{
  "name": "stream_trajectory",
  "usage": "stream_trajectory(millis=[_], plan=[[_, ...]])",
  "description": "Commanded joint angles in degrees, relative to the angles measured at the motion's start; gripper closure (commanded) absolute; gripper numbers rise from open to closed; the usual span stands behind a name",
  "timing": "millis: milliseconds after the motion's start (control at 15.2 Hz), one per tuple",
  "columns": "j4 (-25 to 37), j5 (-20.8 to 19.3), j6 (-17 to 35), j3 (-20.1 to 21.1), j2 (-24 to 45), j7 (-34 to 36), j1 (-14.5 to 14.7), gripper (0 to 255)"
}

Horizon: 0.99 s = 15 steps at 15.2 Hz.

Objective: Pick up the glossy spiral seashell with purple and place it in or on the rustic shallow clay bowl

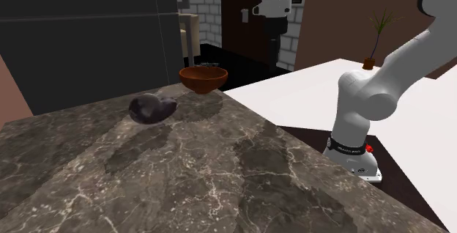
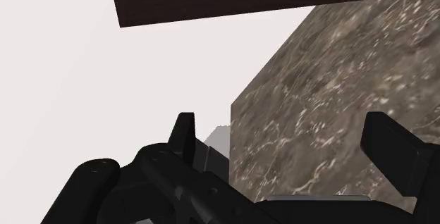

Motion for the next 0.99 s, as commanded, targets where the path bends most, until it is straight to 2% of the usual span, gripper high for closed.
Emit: stream_trajectory(millis=[0,462,924], plan=[[0.0,0.0,0.0,0.0,0.0,0.0,0.0,0],[8.9,2.8,4.7,4.5,12.6,3.5,2.7,0],[20.6,3.5,6.9,8.8,25.6,6.9,4.7,0]])
